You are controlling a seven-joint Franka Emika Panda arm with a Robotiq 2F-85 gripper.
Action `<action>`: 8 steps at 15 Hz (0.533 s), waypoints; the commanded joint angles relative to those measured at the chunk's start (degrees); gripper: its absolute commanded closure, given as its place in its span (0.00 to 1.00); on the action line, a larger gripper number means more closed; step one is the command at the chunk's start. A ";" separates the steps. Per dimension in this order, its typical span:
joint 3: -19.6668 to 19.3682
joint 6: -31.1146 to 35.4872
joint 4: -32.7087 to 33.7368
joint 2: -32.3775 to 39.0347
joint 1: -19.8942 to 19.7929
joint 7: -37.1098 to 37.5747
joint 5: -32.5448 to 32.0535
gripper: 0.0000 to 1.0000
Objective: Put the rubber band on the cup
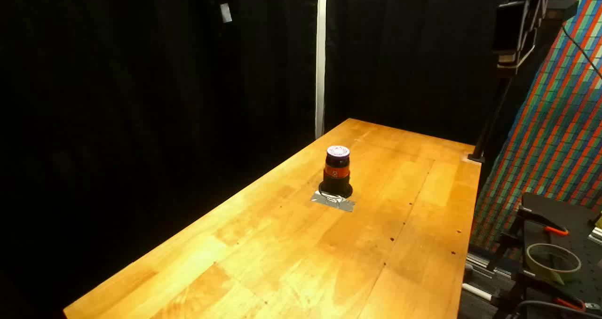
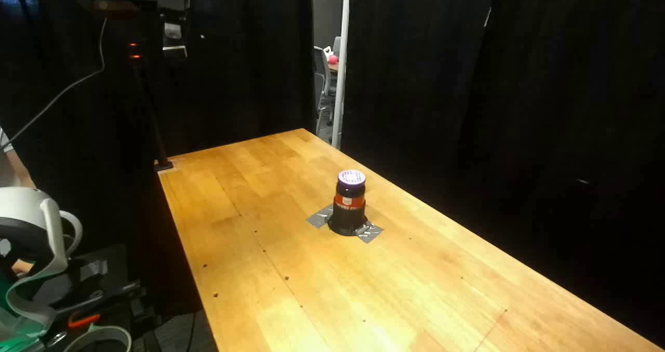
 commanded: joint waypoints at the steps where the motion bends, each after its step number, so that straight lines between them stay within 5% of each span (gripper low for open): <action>1: -1.59 -0.19 0.31 0.34 1.96 0.61 -0.55 0.00; 4: -1.58 -0.19 0.48 0.19 1.95 0.61 -0.56 0.00; 8: -2.96 2.86 8.00 10.33 1.49 -2.19 -1.31 0.00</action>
